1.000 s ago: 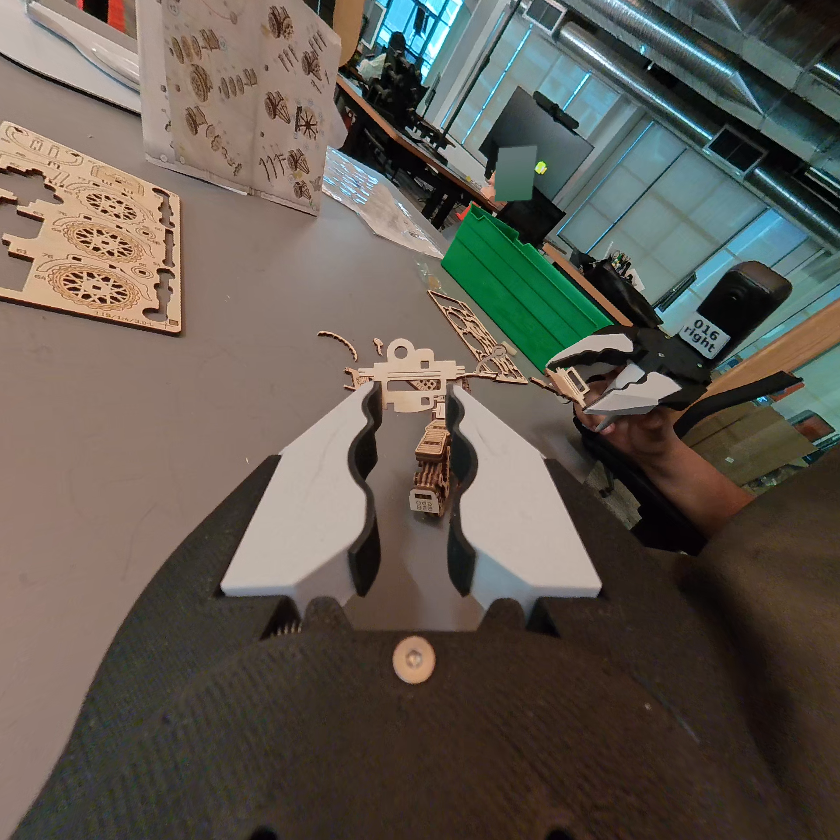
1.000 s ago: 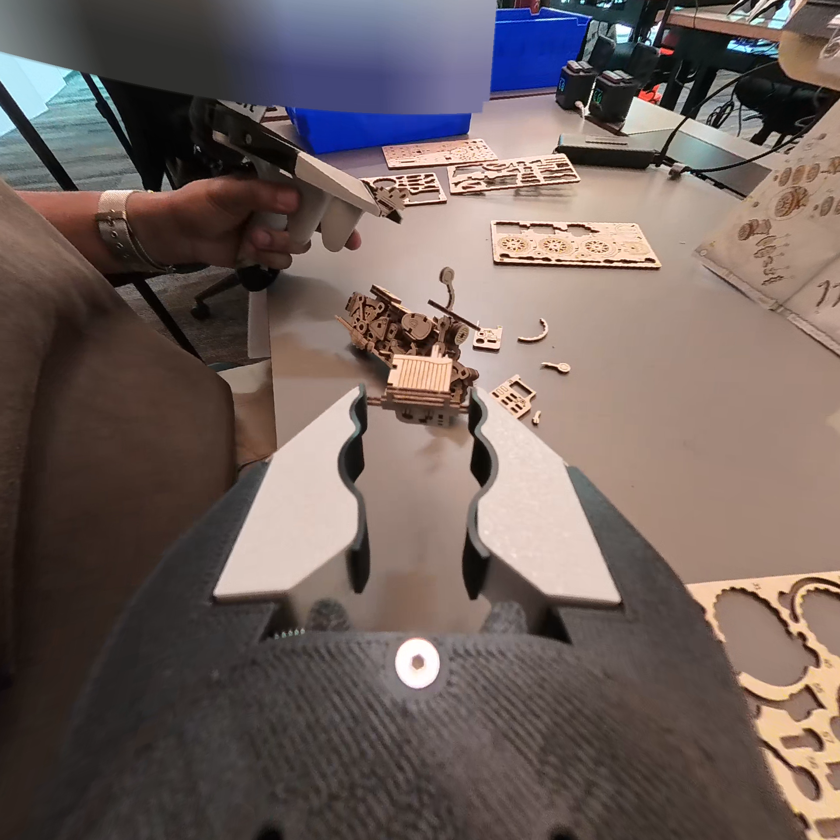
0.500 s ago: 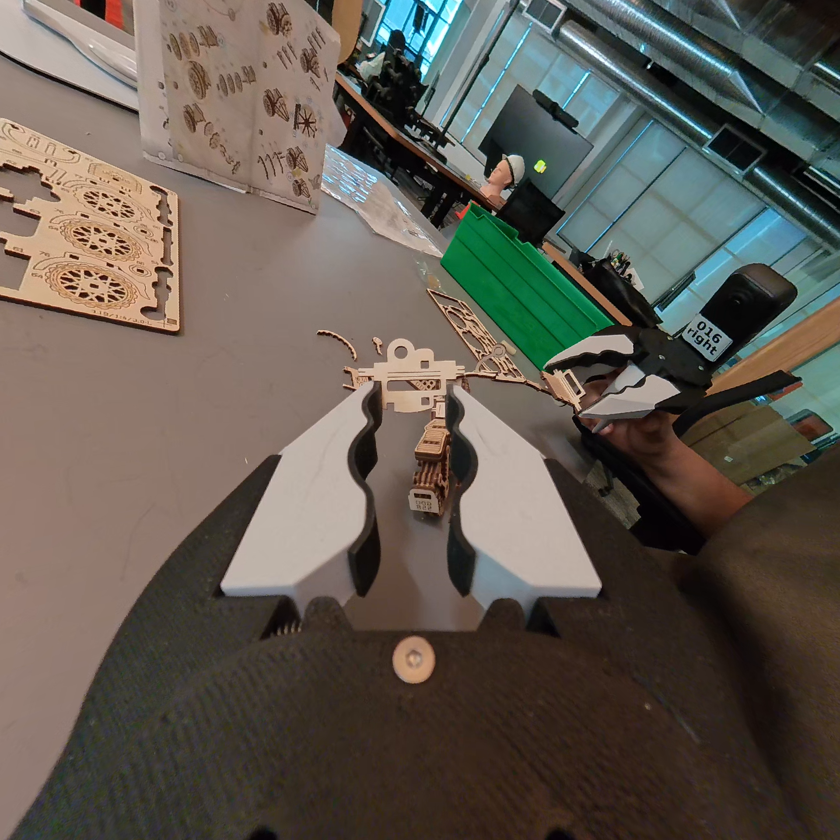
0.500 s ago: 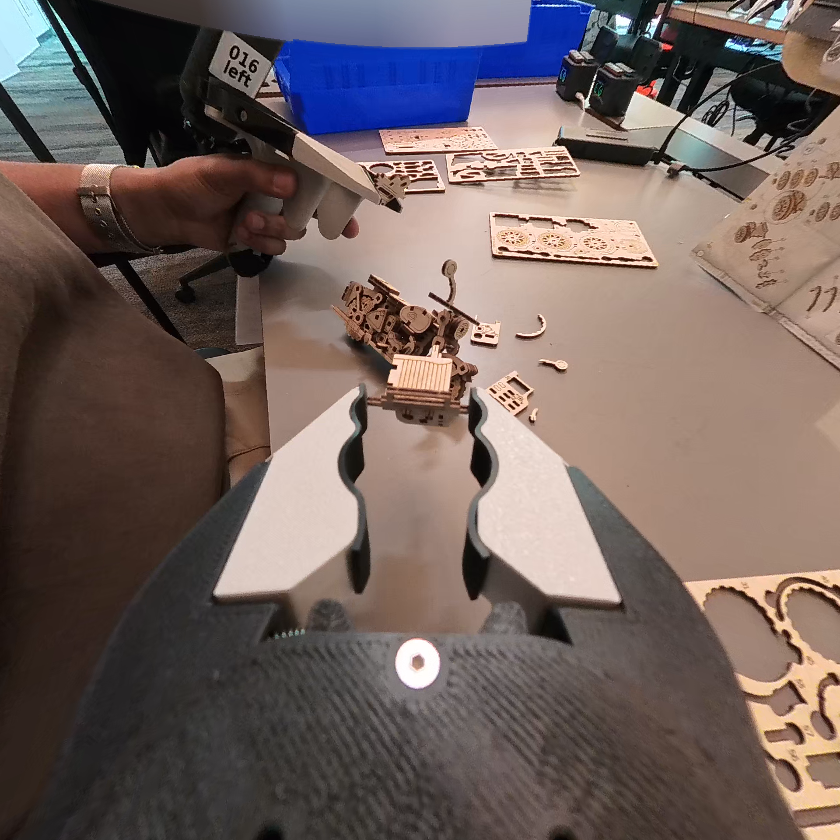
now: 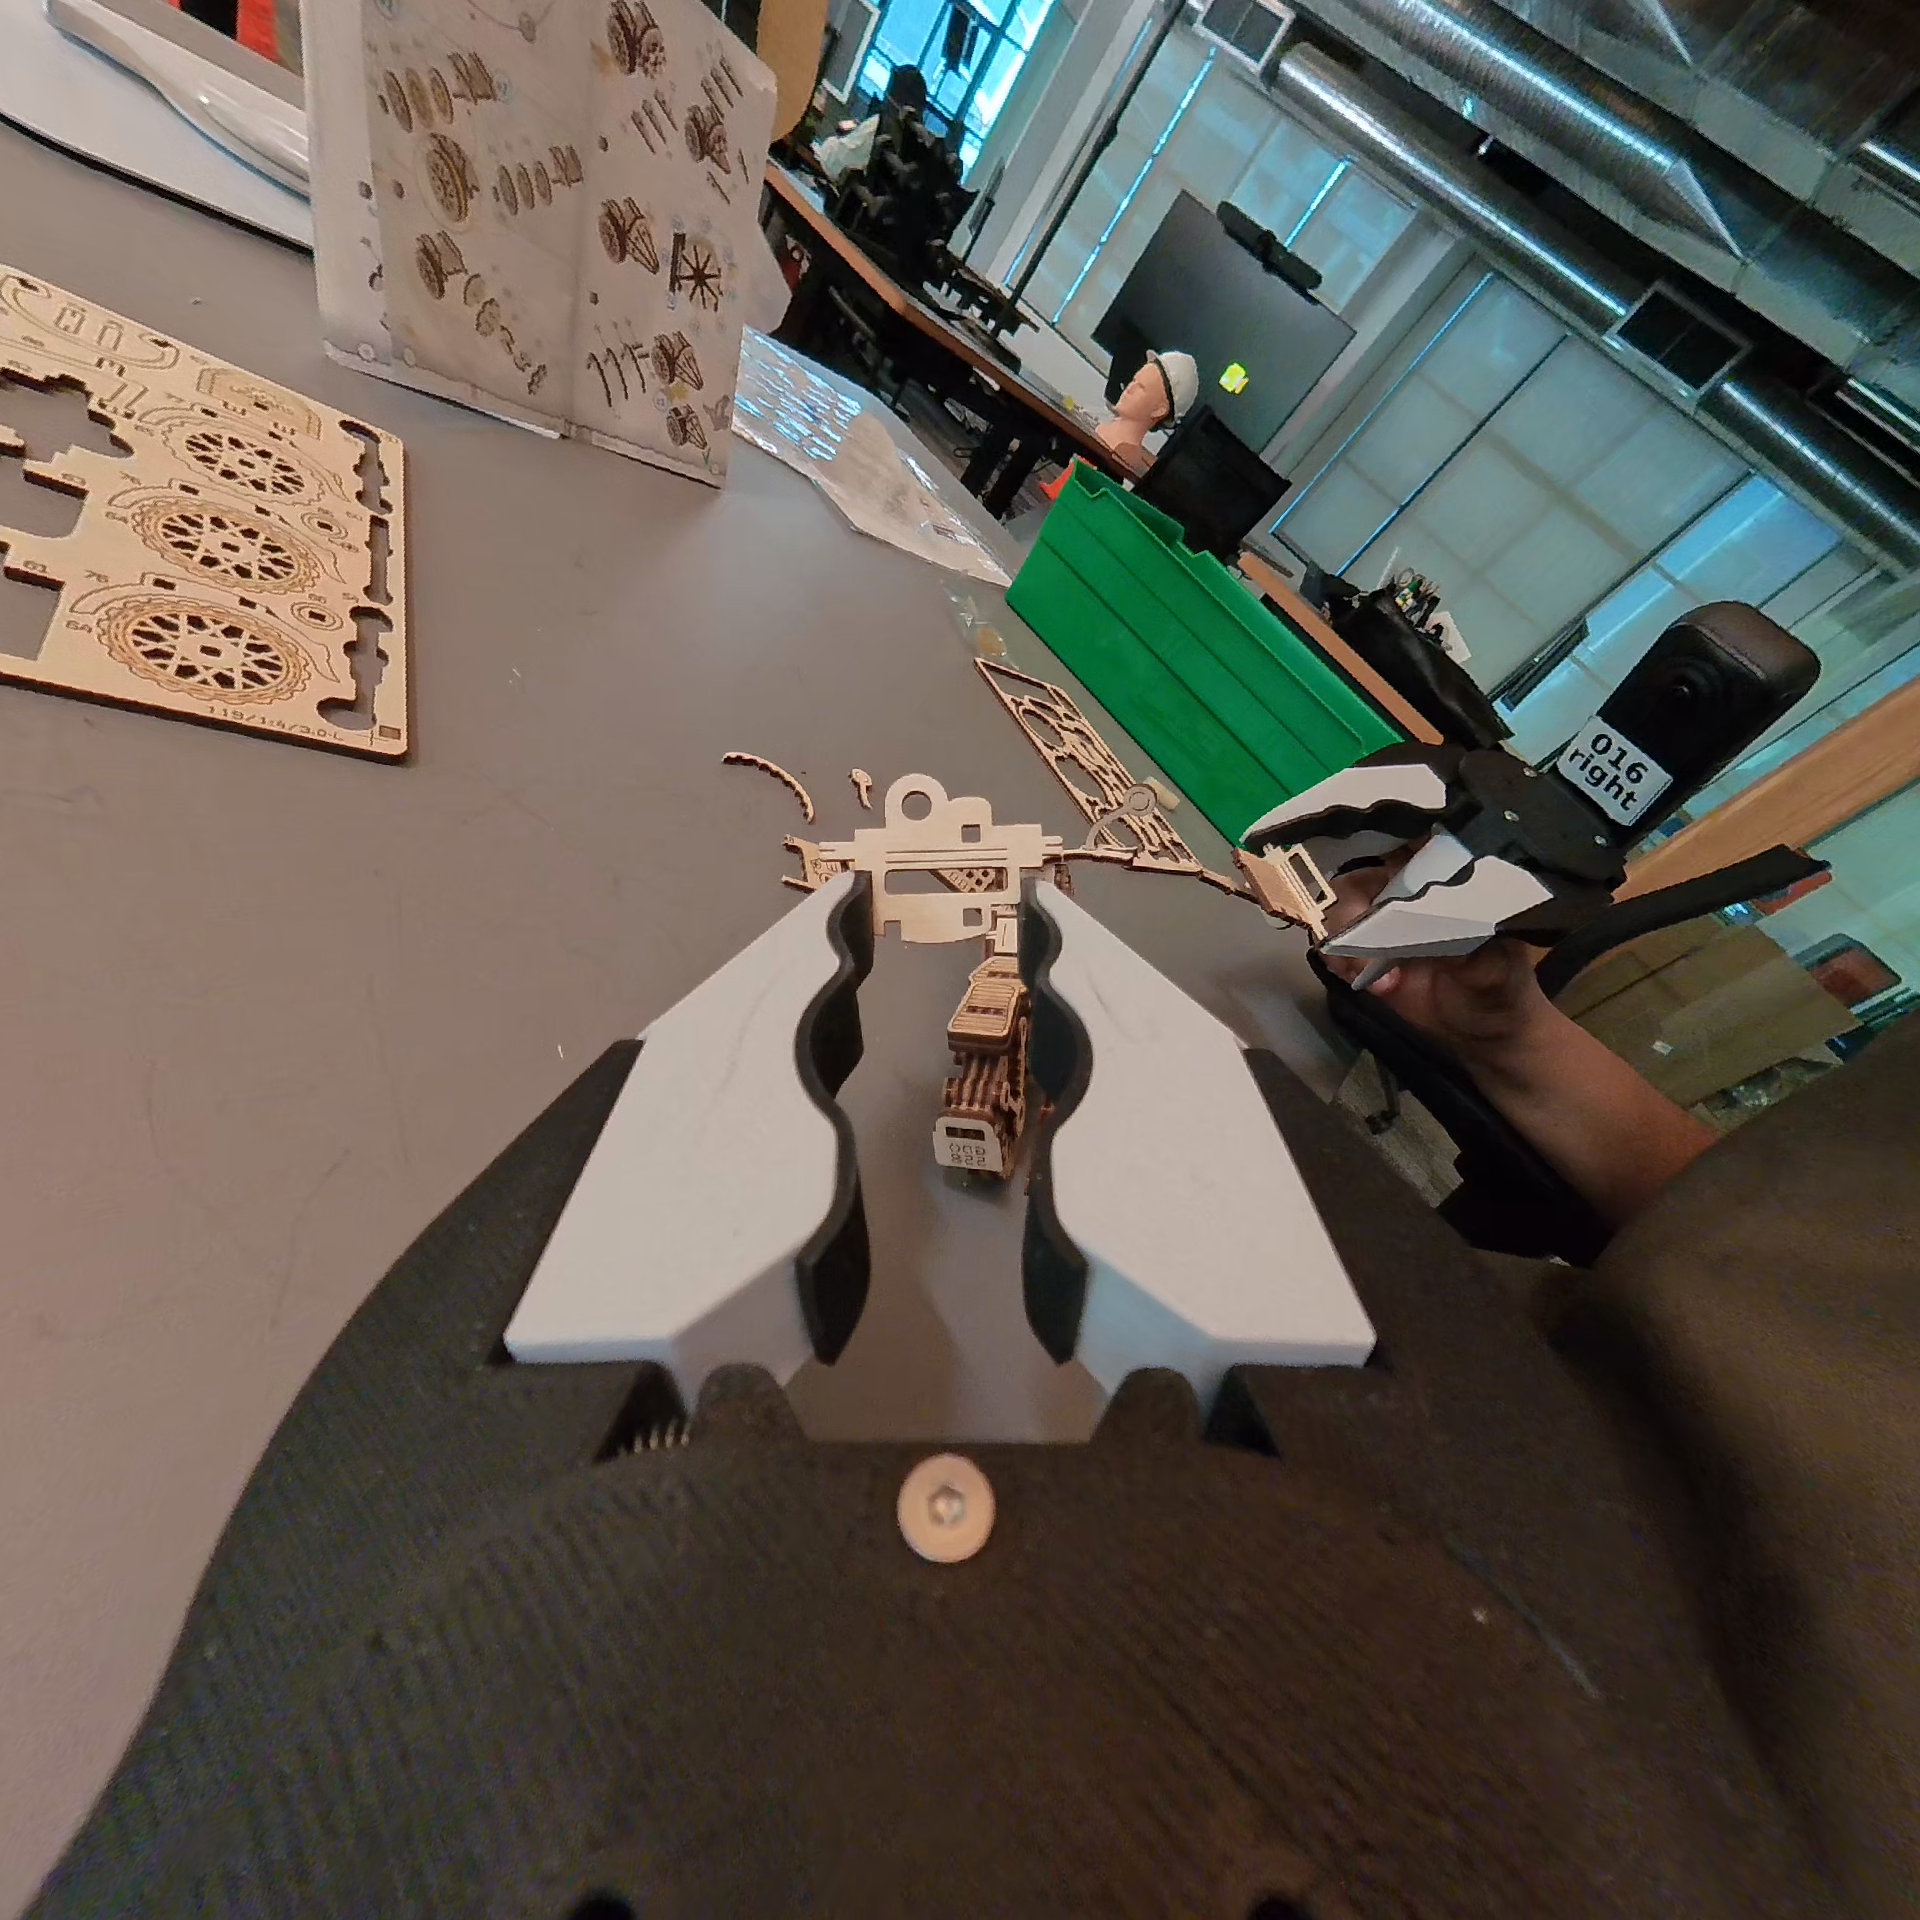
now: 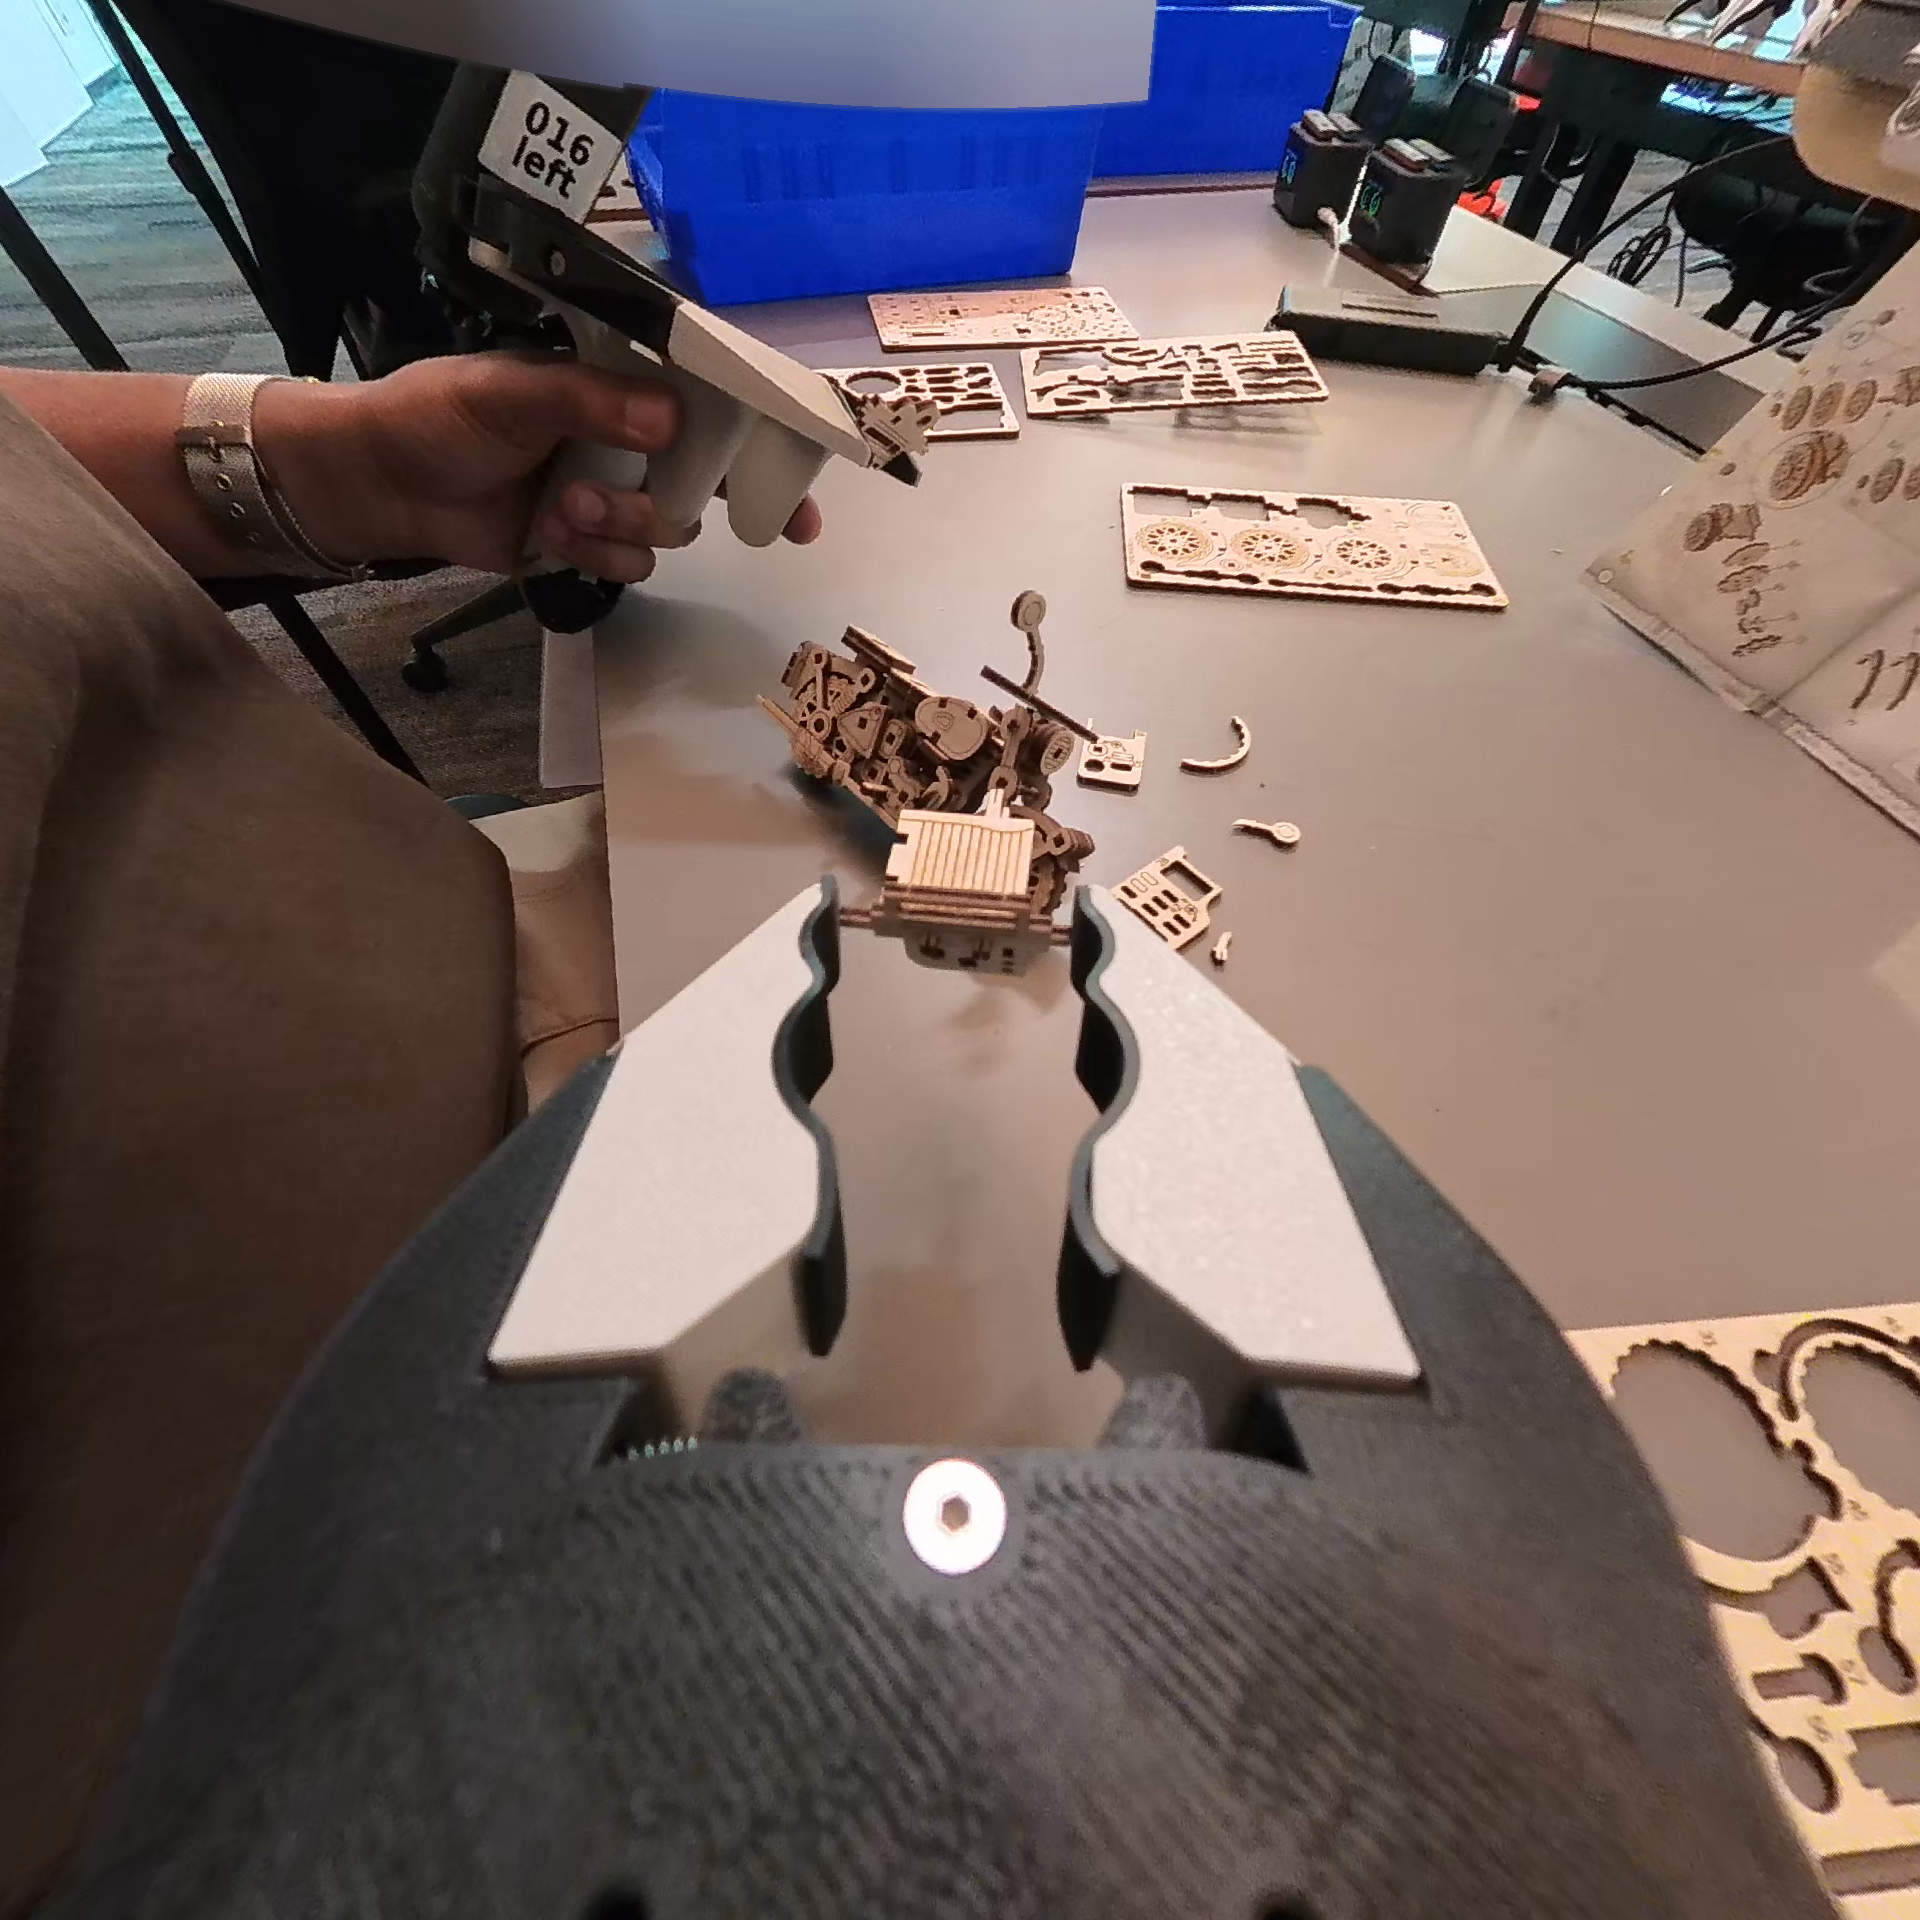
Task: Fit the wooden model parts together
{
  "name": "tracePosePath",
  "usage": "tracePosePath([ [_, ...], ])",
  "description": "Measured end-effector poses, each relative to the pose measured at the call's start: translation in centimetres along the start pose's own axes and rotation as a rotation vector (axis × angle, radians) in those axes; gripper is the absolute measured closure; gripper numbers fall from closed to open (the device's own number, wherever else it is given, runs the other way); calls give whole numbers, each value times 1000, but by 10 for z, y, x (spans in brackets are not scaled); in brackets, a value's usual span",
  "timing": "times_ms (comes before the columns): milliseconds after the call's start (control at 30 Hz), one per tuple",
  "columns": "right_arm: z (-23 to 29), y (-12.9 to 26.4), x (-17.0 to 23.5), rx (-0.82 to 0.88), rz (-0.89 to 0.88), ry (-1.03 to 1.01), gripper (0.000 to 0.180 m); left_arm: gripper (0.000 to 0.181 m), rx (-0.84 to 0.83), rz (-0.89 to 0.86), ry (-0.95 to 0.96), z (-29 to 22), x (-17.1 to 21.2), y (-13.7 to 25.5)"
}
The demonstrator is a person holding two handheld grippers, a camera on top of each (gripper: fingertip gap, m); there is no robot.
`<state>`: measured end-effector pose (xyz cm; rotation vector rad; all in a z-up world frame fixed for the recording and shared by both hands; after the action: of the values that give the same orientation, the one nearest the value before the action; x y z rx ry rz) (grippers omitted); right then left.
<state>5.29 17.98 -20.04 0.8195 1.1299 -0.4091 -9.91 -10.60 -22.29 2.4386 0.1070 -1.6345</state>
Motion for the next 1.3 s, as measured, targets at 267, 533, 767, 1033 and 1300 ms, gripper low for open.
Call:
tracePosePath([
  [267,0,-1,1,-4,2,-9,135,155,3,3,2,0,0,0],
  [533,-4,-2,2,-14,-2,-61,135,155,12,14,23,3,2,-3],
  [767,-18,-5,7,-2,12,-167,135,155,19,19,57,6,3,-5],
  [1033,-30,-6,14,-4,41,-279,135,155,37,20,105,9,4,-10],
  [1300,-38,-3,22,35,69,-397,135,155,54,30,122,9,5,-14],
])
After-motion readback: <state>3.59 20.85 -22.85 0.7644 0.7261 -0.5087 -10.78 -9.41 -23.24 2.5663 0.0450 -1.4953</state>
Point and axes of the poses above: each gripper's, where its closed fingertips meet, y back along the fingers, x out of its underside, z = x × y across the jaws, the point moved 10 cm from there along y, back along the fingers, and after that the axes turned 13 degrees about -y, right-handed, at the moved point
